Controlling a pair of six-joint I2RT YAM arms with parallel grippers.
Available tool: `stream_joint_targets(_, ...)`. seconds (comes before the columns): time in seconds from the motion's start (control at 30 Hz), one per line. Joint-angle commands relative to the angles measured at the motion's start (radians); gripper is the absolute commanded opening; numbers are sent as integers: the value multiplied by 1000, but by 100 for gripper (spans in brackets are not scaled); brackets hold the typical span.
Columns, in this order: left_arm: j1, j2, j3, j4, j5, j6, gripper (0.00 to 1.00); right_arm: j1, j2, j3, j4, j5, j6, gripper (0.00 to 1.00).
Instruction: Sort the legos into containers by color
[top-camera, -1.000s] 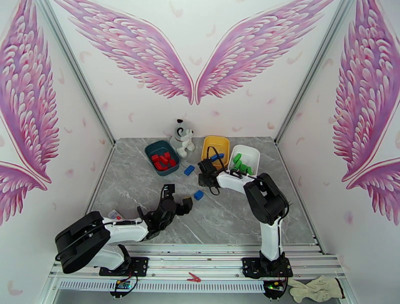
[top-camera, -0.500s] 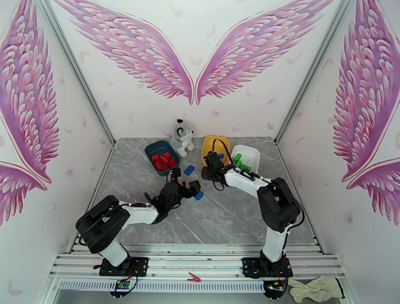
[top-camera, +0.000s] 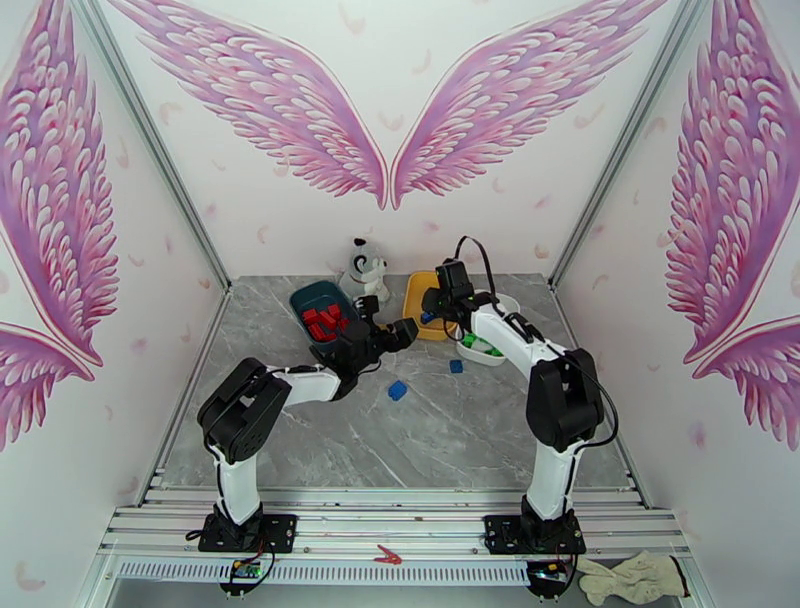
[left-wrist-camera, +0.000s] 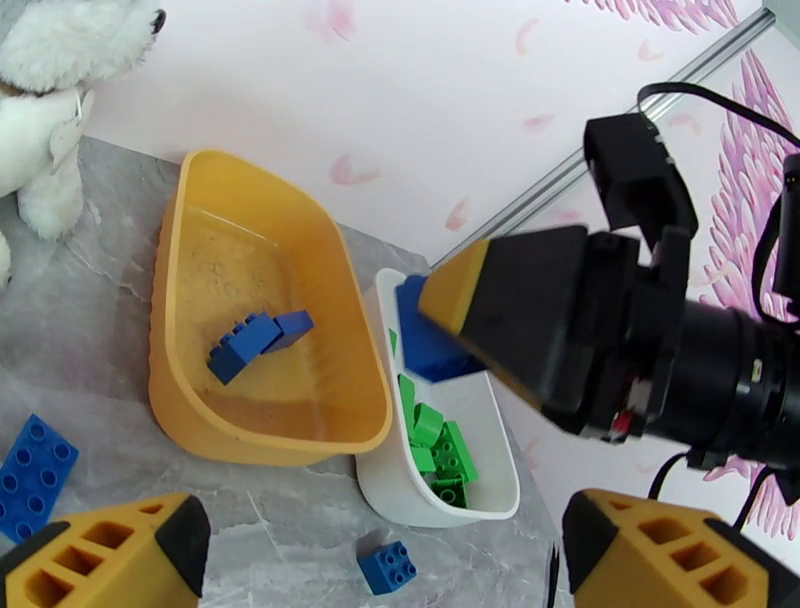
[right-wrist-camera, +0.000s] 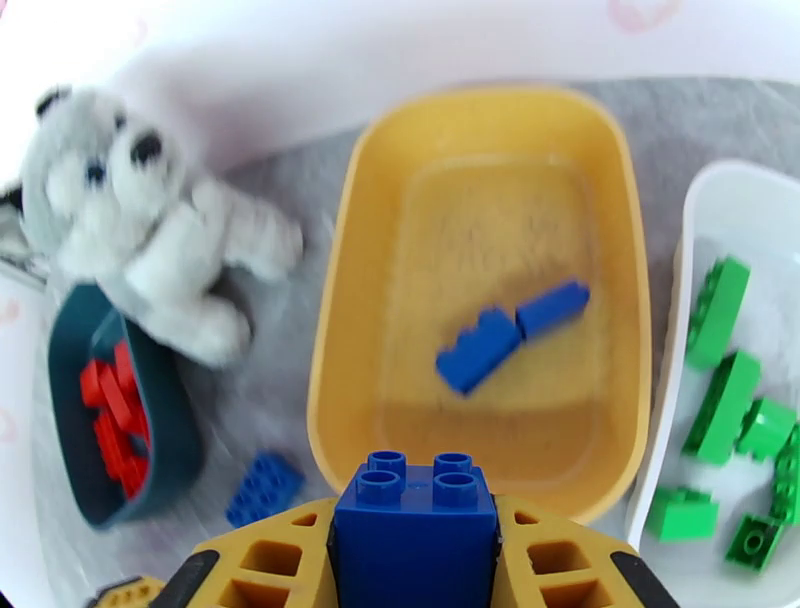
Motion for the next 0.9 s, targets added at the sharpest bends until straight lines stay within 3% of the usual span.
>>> stream_joint_targets(0.0,0,-6,21,-40,16,5,99,-17,73,93,-96,-16,-17,51)
stream_joint_targets(0.17,-5,-85,-83,-22,-41,39,99,-20,60,107,-103,-35,-39,60)
stream_joint_targets(0.33,-21,-187,-219,2,-119,60,99,-2,-54,-46,-11,-82,-38,62)
stream_joint_targets(0.5,-47,-300,-349,-48,-248,101,99,61,-168,-218,57,-95,-51,63)
stream_joint_targets(0.87,-68,-561,-647,-95,-408,108,99,249,-327,-552,163,-75,-51,65)
